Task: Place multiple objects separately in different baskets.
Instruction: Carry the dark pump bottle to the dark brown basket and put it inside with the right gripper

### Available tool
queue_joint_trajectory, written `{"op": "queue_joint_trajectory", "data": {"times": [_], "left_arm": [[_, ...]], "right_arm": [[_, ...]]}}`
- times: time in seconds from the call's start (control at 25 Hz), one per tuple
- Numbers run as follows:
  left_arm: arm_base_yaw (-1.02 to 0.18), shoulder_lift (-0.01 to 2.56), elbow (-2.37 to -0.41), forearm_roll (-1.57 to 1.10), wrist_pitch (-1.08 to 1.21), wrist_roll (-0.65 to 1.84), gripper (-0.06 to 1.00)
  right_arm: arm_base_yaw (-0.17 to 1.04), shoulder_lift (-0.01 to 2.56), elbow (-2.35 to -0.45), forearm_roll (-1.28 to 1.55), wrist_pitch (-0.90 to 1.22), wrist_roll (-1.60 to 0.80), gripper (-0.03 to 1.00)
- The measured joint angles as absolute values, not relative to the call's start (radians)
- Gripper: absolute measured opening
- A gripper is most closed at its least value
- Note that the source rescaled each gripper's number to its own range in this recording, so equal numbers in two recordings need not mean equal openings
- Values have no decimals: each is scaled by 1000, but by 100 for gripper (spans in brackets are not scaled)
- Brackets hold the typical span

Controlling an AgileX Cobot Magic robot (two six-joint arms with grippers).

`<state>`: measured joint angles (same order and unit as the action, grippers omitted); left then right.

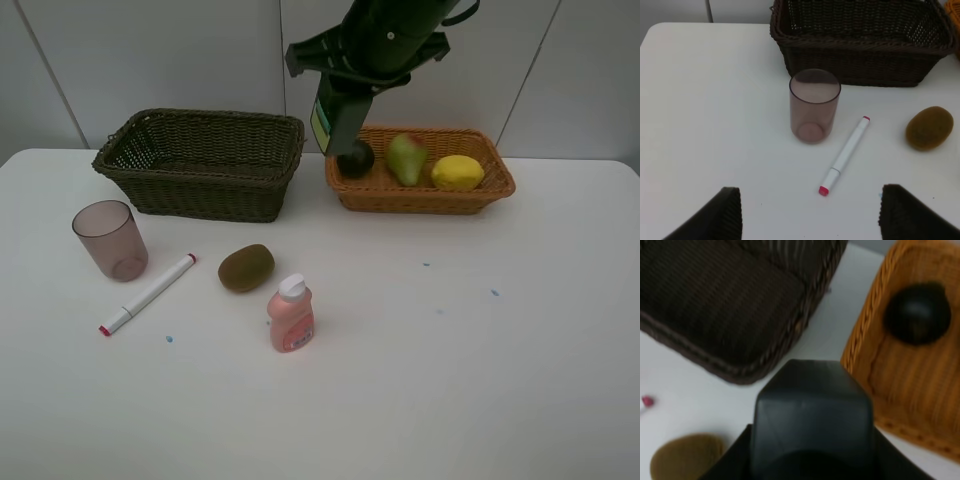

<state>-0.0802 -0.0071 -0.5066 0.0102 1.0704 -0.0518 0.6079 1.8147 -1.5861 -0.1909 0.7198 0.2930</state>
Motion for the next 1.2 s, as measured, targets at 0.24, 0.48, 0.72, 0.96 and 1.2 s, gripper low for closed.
{"op": "queue_joint_trajectory", "data": {"times": [0.24, 0.48, 0.72, 0.96, 1.2], "left_arm": [[-80, -7, -507, 10, 1070, -52, 74], [-80, -7, -507, 10, 1070, -52, 74], [-80, -7, -507, 10, 1070, -52, 74], [-80, -7, -507, 10, 1070, -52, 74], [-80, -7, -507, 10, 1070, -52, 74]], "right_arm": [[608, 1828, -1587, -201, 526, 293, 11], [608, 1875, -1589, -202, 338, 293, 11], [608, 1960, -1589, -203, 246, 293, 11], [611, 2042, -1589, -196, 139, 293, 11], [626, 2109, -1589, -192, 47, 293, 11]]}}
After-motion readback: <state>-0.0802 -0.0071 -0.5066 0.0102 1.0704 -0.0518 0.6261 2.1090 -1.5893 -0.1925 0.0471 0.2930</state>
